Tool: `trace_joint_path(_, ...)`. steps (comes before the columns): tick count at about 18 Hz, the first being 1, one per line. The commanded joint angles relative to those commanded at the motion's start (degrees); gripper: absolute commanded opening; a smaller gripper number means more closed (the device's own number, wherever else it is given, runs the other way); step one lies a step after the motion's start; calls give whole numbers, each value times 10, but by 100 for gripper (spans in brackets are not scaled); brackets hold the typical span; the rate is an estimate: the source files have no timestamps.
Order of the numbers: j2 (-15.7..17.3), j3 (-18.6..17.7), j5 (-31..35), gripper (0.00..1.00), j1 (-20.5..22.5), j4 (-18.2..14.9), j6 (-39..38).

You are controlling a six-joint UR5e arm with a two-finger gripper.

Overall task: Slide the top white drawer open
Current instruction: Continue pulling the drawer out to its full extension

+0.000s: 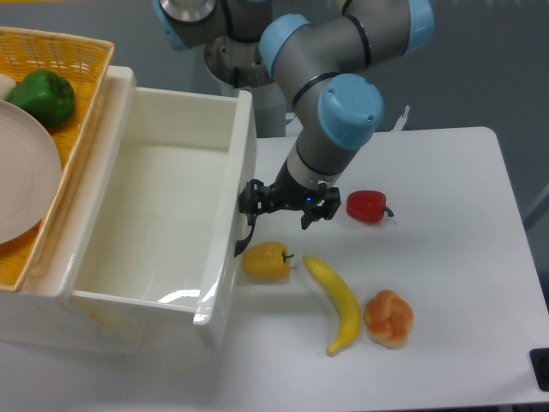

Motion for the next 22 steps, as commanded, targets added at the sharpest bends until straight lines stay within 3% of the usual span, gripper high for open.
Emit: trace_joint_path(22, -16, -4, -40, 100, -3, 15, 13)
